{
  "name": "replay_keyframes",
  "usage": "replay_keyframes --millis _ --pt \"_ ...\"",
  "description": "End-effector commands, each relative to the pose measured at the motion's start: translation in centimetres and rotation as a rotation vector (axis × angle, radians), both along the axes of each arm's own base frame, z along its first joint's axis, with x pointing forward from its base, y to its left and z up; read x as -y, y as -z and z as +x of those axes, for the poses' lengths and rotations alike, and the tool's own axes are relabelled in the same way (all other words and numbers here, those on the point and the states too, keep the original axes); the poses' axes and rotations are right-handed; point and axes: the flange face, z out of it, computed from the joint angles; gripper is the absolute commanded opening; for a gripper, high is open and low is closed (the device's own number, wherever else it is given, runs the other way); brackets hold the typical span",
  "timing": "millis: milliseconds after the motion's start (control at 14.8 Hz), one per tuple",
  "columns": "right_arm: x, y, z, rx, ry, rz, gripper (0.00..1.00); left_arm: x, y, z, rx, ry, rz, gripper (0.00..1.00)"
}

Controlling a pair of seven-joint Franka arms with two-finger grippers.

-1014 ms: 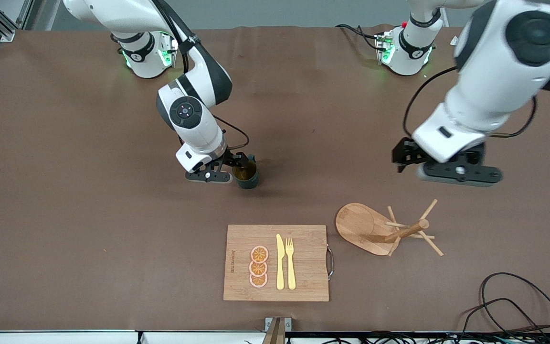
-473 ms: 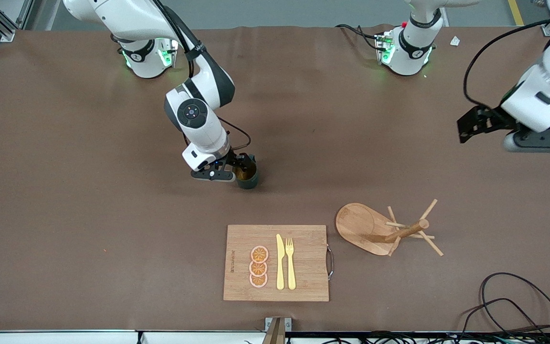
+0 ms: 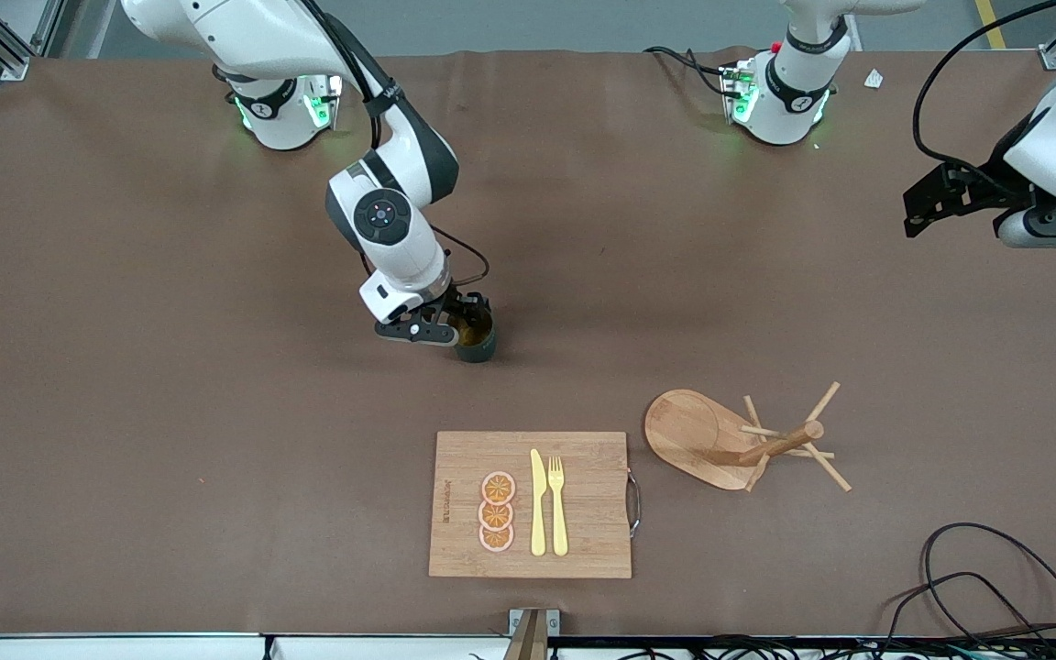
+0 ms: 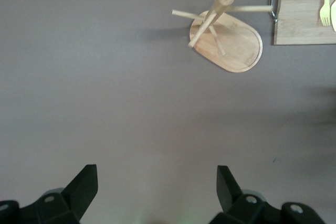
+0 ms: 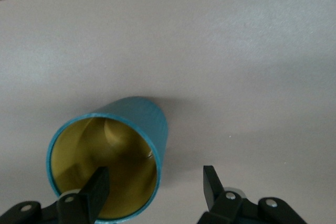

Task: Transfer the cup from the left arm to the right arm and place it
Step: 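Close the right gripper on the mug rim while the left gripper releases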

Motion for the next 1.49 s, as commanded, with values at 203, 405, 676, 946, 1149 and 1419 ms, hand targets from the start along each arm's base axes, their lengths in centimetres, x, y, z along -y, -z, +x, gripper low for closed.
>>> replay_keyframes --millis 203,405,676,946,1149,1419 --pt "0.0 0.6 0.4 -0.009 0.034 0.003 0.31 -1.1 -0.8 -2.5 0.027 0.014 -0.017 1.00" --pt "0.1 0.6 1.0 -0.005 0.033 0.006 0.20 -1.5 -0.8 -3.5 0.048 0.014 -0.020 1.00" --pt "-0.2 1.0 1.2 -0.006 0.032 0.006 0.00 -2.1 -0.7 -2.9 0.074 0.010 -0.026 1.00" --pt "-0.2 0.6 1.5 -0.004 0.026 0.009 0.00 -2.2 -0.2 -2.4 0.068 0.010 -0.023 1.00" --pt "1.5 -1.7 3.7 -0.072 -0.018 -0.031 0.00 -2.2 0.2 -2.1 0.060 0.009 -0.023 1.00" --pt "4.9 -7.5 7.3 -0.150 -0.087 -0.056 0.00 -1.7 0.4 -1.9 0.058 0.002 -0.023 1.00"
